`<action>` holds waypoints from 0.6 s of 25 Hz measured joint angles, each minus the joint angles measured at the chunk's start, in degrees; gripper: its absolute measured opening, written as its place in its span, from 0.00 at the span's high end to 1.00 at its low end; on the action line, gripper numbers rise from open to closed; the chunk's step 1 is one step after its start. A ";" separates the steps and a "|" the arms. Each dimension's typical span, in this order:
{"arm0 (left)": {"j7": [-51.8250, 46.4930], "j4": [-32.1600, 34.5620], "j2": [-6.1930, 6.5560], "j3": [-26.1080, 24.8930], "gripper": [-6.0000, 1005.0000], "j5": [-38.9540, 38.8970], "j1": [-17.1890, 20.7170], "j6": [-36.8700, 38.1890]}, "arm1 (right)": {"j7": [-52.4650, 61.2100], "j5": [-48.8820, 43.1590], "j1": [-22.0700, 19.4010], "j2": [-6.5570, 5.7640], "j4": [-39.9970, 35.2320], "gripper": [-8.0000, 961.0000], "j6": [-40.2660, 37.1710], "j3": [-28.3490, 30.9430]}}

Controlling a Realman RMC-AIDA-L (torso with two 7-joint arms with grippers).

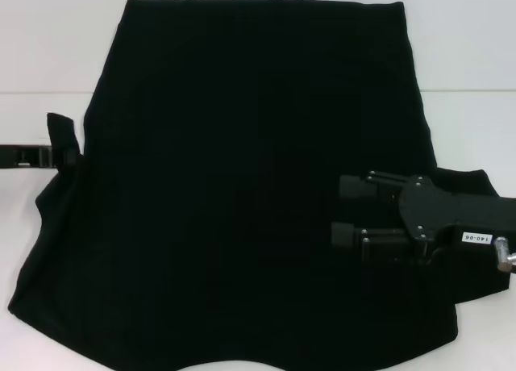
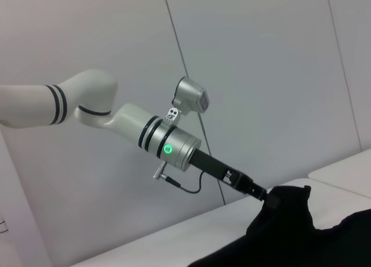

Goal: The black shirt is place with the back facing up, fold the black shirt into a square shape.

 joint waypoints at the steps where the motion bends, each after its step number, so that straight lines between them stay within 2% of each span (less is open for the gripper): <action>1: 1.00 0.00 -0.10 0.52 0.86 -0.01 0.21 0.44 | 0.00 0.00 -0.03 0.05 0.01 0.07 -0.01 0.02; 8: 10.91 -0.06 -1.08 1.07 0.85 -0.71 0.70 6.55 | 0.00 0.04 0.02 0.16 0.04 0.07 -0.12 0.03; 15: 11.78 -0.22 -2.48 5.19 0.84 -0.95 0.26 7.16 | 0.00 0.15 0.49 0.20 0.04 0.07 -0.13 0.03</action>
